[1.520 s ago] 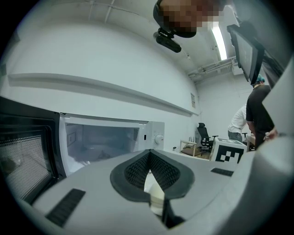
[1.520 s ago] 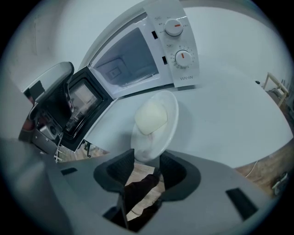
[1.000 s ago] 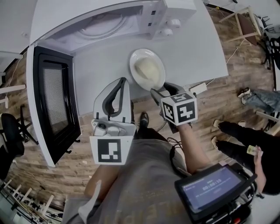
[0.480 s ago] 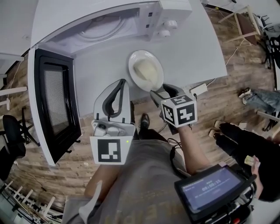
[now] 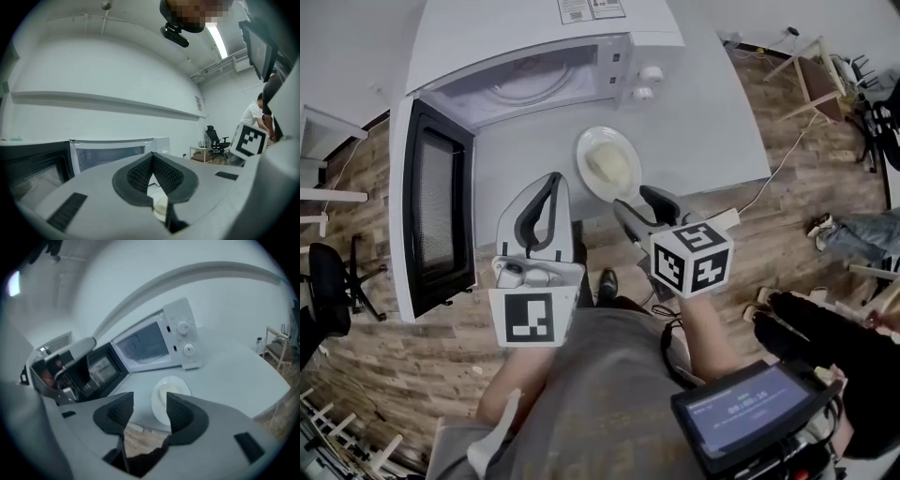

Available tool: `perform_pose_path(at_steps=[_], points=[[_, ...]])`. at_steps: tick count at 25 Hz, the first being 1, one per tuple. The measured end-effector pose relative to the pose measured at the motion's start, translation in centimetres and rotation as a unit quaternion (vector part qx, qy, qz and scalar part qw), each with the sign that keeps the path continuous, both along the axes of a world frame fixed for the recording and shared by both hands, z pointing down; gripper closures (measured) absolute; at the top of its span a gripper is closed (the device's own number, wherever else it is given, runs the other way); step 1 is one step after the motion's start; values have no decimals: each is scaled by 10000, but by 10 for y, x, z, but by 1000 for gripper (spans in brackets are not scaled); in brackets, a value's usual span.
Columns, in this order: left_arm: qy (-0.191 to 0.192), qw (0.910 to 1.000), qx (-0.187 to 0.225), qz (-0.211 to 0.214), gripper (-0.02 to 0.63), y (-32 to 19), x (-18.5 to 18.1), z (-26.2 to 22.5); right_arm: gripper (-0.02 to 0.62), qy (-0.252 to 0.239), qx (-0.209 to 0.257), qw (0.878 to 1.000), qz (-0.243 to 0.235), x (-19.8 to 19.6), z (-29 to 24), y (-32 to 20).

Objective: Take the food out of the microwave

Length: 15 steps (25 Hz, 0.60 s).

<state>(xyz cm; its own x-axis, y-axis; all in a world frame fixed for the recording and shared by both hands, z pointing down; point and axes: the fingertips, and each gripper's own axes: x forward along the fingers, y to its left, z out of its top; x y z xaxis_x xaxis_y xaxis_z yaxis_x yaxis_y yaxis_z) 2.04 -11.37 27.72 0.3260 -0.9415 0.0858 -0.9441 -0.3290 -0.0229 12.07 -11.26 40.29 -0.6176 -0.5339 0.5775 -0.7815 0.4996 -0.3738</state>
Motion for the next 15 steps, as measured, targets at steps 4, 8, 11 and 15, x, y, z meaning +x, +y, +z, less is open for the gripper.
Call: perform_pose_path(at_steps=[4,8,11,15], points=[[-124,9996,122,-219,600,3,-6,-24,425,-742,1432,9868,-112,-24,-87,-5],[-116,9978,490,-430,600,6,-12,-54,494,-704,2806,9568,-305,-44,-157,-1],[-112,9962,706,-500,600,13,-13,-71,552,-662,3254,9430,-230,-48,-183,4],[-145,9943,949,-460,600,24,-9,-92,580,-585,3600,9311,-20,-45,-202,10]])
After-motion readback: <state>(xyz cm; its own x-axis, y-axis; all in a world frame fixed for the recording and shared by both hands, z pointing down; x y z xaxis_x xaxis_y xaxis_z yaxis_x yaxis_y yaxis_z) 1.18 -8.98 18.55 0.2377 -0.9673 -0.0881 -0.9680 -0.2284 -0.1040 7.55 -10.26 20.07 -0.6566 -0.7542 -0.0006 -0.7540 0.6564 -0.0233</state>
